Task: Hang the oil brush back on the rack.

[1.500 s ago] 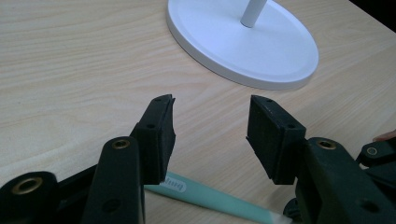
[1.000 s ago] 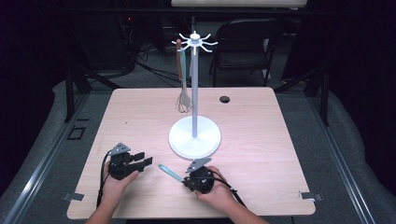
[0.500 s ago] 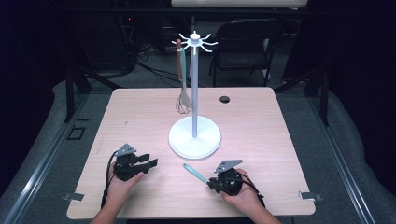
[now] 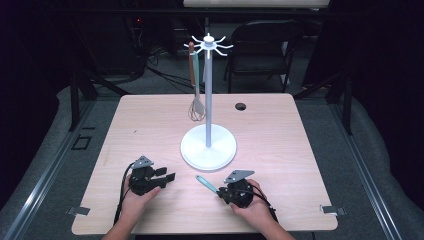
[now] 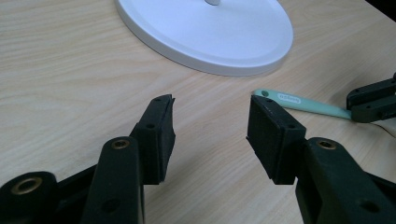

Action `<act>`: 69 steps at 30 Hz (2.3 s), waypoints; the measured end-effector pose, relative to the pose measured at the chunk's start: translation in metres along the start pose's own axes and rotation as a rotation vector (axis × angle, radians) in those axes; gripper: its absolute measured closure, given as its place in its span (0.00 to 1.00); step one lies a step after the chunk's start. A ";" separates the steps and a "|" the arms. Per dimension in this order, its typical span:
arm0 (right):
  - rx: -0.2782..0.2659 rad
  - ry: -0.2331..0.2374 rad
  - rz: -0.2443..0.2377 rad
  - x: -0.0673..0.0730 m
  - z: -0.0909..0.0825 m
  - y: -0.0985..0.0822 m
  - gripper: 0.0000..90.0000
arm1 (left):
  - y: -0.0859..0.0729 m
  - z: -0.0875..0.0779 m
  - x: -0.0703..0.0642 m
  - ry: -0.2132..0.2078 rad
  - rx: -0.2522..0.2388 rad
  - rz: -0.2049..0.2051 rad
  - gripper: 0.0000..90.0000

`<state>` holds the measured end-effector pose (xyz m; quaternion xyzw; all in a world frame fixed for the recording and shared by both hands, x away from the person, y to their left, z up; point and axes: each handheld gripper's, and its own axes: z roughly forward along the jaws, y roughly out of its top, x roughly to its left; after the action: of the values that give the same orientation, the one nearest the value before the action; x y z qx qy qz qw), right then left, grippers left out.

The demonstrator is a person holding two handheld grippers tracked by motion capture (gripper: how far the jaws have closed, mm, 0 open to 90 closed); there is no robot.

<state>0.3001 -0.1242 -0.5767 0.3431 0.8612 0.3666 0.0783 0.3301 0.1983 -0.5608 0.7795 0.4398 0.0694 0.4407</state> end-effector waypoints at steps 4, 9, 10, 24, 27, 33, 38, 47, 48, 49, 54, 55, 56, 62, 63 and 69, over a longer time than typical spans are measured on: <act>0.007 -0.026 -0.023 0.004 0.000 -0.001 0.90 | 0.000 0.004 -0.007 -0.016 0.000 0.019 0.56; 0.007 -0.045 -0.033 0.006 0.000 -0.002 0.91 | -0.001 0.010 -0.015 -0.046 0.004 0.030 0.56; -0.002 -0.054 -0.030 0.008 0.001 -0.002 0.91 | -0.001 0.011 -0.016 -0.057 0.006 0.030 0.56; -0.053 -0.028 -0.030 0.008 -0.004 -0.002 0.92 | -0.005 0.029 -0.036 -0.152 0.039 0.069 0.52; -0.076 -0.023 -0.032 0.011 -0.005 -0.001 0.92 | -0.005 0.030 -0.038 -0.167 0.043 0.074 0.51; -0.128 -0.018 -0.058 0.019 -0.009 0.001 0.92 | -0.005 0.034 -0.042 -0.204 0.046 0.056 0.50; -0.160 0.000 -0.081 0.024 -0.011 0.003 0.92 | -0.005 0.037 -0.045 -0.229 0.052 0.058 0.49; -0.175 0.026 -0.123 0.032 -0.010 0.003 0.92 | -0.004 0.038 -0.047 -0.277 0.050 0.046 0.45; -0.174 0.026 -0.128 0.033 -0.009 0.003 0.92 | -0.004 0.038 -0.047 -0.283 0.047 0.040 0.44; -0.172 0.030 -0.131 0.034 -0.009 0.003 0.92 | -0.004 0.038 -0.047 -0.285 0.043 0.034 0.44; -0.178 0.043 -0.148 0.039 -0.009 0.004 0.92 | -0.004 0.038 -0.047 -0.298 0.040 0.027 0.42; -0.177 0.045 -0.153 0.040 -0.009 0.004 0.92 | -0.004 0.038 -0.047 -0.300 0.039 0.026 0.42; -0.178 0.045 -0.153 0.041 -0.009 0.004 0.92 | -0.004 0.038 -0.047 -0.301 0.037 0.026 0.42; -0.153 0.045 -0.161 0.040 -0.006 0.003 0.91 | -0.003 0.037 -0.048 -0.299 0.029 0.036 0.47; -0.150 0.046 -0.159 0.040 -0.005 0.003 0.91 | -0.003 0.036 -0.048 -0.298 0.031 0.036 0.50; -0.142 0.063 -0.141 0.037 -0.005 0.002 0.88 | -0.003 0.036 -0.044 -0.323 0.020 0.003 0.57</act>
<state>0.2714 -0.1015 -0.5673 0.2635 0.8572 0.4309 0.1012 0.3193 0.1441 -0.5724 0.7855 0.3625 -0.0606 0.4979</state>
